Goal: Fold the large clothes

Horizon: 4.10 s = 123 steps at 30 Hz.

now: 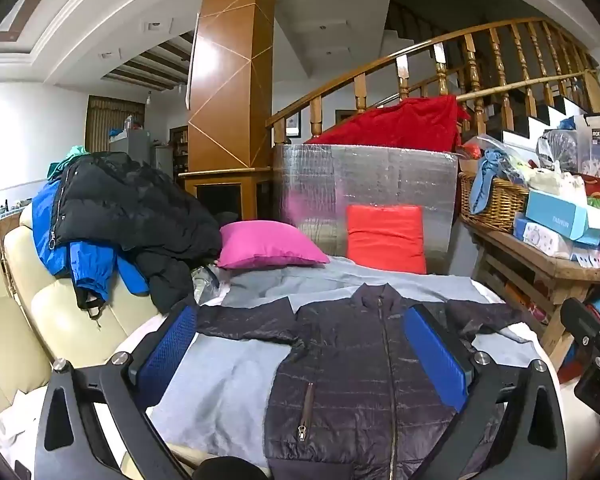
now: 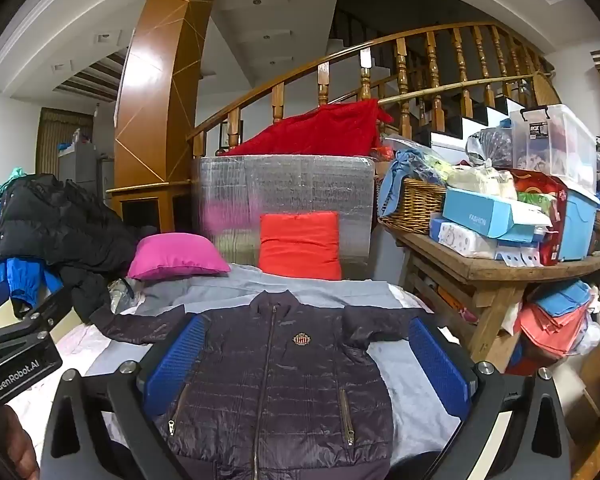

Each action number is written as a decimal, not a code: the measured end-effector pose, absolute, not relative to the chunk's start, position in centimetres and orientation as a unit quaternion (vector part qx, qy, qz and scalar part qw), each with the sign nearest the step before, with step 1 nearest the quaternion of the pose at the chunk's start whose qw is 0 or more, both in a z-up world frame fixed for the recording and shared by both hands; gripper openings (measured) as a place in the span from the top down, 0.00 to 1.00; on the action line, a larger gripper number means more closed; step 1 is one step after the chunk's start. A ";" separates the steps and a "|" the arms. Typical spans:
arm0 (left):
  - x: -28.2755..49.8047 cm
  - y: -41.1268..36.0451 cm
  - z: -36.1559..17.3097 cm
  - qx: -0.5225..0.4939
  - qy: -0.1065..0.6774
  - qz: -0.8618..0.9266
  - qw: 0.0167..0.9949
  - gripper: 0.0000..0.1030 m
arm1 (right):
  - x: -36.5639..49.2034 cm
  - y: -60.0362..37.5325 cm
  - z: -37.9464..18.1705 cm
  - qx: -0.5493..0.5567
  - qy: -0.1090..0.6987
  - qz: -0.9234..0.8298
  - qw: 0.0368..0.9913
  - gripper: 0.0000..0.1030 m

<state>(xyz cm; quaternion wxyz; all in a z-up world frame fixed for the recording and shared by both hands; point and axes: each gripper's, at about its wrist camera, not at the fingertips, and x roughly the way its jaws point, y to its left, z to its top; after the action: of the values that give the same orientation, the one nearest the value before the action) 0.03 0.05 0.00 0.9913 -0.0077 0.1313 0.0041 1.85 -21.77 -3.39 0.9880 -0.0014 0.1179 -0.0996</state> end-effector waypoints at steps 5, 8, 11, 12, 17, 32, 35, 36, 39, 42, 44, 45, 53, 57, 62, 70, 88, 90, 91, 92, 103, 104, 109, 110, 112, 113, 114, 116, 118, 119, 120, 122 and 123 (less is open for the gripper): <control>-0.6 0.5 0.2 -0.009 0.119 0.011 0.993 0.00 | 1.8 -21.9 -3.5 0.000 0.114 -0.099 0.988 0.00; 0.0 0.2 -0.3 -0.001 0.131 0.001 0.991 0.00 | 1.8 -21.9 -3.5 -0.001 0.114 -0.099 0.989 0.00; -0.2 0.0 -0.7 0.000 0.130 0.002 0.991 0.00 | 1.7 -21.8 -3.4 0.000 0.114 -0.099 0.989 0.00; -0.3 0.0 -0.8 0.000 0.130 0.002 0.992 0.00 | 1.6 -21.8 -3.4 -0.001 0.114 -0.099 0.989 0.00; -0.5 -0.4 0.0 0.003 0.130 0.000 0.991 0.00 | 1.9 -21.8 -3.9 -0.001 0.115 -0.097 0.989 0.00; -0.9 -0.9 -0.1 0.010 0.127 -0.008 0.992 0.00 | 1.9 -21.7 -4.4 -0.003 0.118 -0.099 0.988 0.00; -0.8 -0.8 -0.2 0.011 0.126 -0.009 0.992 0.00 | 1.9 -21.7 -4.3 -0.003 0.118 -0.098 0.988 0.00; -0.8 -0.8 -0.2 0.011 0.126 -0.010 0.992 0.00 | 1.9 -21.8 -4.3 -0.003 0.118 -0.098 0.988 0.00; -0.9 -0.8 -0.2 0.012 0.126 -0.010 0.992 0.00 | 1.9 -21.8 -4.2 -0.003 0.119 -0.099 0.988 0.00; -0.9 -0.8 -0.3 0.012 0.126 -0.011 0.992 0.00 | 1.9 -21.7 -4.2 -0.003 0.119 -0.099 0.988 0.00; -0.9 -0.9 -0.3 0.012 0.126 -0.010 0.992 0.00 | 2.0 -21.7 -4.1 -0.003 0.119 -0.098 0.988 0.00; -0.9 -0.9 -0.3 0.012 0.127 -0.010 0.992 0.00 | 1.9 -21.7 -4.1 -0.003 0.119 -0.098 0.988 0.00; -0.9 -1.0 -0.2 0.011 0.127 -0.012 0.992 0.00 | 2.3 -21.6 -4.5 -0.005 0.122 -0.098 0.988 0.00; -0.9 -1.0 -0.3 0.010 0.128 -0.012 0.992 0.00 | 2.3 -21.5 -4.5 -0.007 0.123 -0.098 0.988 0.00; -0.9 -1.0 -0.3 0.010 0.128 -0.012 0.992 0.00 | 2.3 -21.4 -4.4 -0.007 0.124 -0.097 0.987 0.00; -0.8 -0.9 -0.3 0.011 0.128 -0.012 0.992 0.00 | 2.3 -21.3 -4.4 -0.007 0.125 -0.096 0.987 0.00; -0.7 -1.0 -0.3 0.012 0.129 -0.013 0.991 0.00 | 2.4 -21.2 -4.4 -0.010 0.126 -0.097 0.987 0.00; -0.7 -1.0 -0.3 0.012 0.130 -0.013 0.991 0.00 | 2.4 -21.2 -4.4 -0.010 0.127 -0.096 0.987 0.00; -0.7 -1.0 -0.3 0.012 0.130 -0.014 0.991 0.00 | 2.4 -21.2 -4.4 -0.010 0.127 -0.096 0.987 0.00; -0.7 -1.0 -0.4 0.012 0.130 -0.014 0.991 0.00 | 2.4 -21.2 -4.4 -0.010 0.127 -0.096 0.987 0.00; 0.1 -0.9 -1.0 0.011 0.140 -0.014 0.990 0.00 | 3.3 -21.9 -5.1 -0.011 0.139 -0.096 0.986 0.00; 0.3 -0.9 -1.1 0.011 0.142 -0.013 0.990 0.00 | 3.6 -21.9 -5.2 -0.013 0.140 -0.098 0.985 0.00; 2.6 -1.3 -2.1 0.018 0.158 -0.012 0.987 0.00 | 6.3 -23.6 -5.8 -0.005 0.155 -0.104 0.982 0.00; 3.4 -1.6 -2.4 0.020 0.164 -0.014 0.986 0.00 | 7.1 -24.2 -6.0 -0.001 0.161 -0.110 0.981 0.00; 4.6 -2.2 -3.1 0.024 0.174 -0.015 0.984 0.00 | 8.9 -25.6 -6.7 0.005 0.173 -0.121 0.977 0.00; 5.4 -2.5 -3.5 0.027 0.180 -0.016 0.983 0.00 | 9.7 -26.2 -7.0 0.006 0.180 -0.126 0.976 0.00; 6.2 -2.8 -3.9 0.029 0.186 -0.017 0.982 0.00 | 10.6 -26.9 -7.4 0.010 0.188 -0.129 0.974 0.00; 8.0 -3.6 -4.9 0.032 0.200 -0.020 0.979 0.00 | 12.8 -28.8 -8.3 0.020 0.205 -0.134 0.969 0.00; 9.8 -4.4 -5.9 0.036 0.212 -0.022 0.976 0.00 | 15.1 -31.1 -9.4 0.033 0.217 -0.137 0.966 0.00; 11.0 -4.9 -6.7 0.038 0.222 -0.023 0.974 0.00 | 16.1 -32.1 -9.9 0.041 0.218 -0.131 0.966 0.00; 12.1 -5.3 -7.4 0.041 0.231 -0.024 0.972 0.00 | 17.1 -33.5 -10.4 0.051 0.219 -0.120 0.967 0.00; 15.3 -6.3 -9.8 0.046 0.268 -0.030 0.962 0.00 | 19.7 -37.2 -12.0 0.085 0.226 -0.095 0.966 0.00; 17.3 -6.7 -11.5 0.044 0.295 -0.037 0.954 0.00 | 21.2 -39.6 -13.0 0.109 0.231 -0.083 0.963 0.00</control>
<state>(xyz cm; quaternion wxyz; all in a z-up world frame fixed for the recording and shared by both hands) 17.33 -6.65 -11.54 0.9538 0.0436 0.2948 -0.0373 21.19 -39.59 -13.02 0.9633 0.1093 0.2307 -0.0833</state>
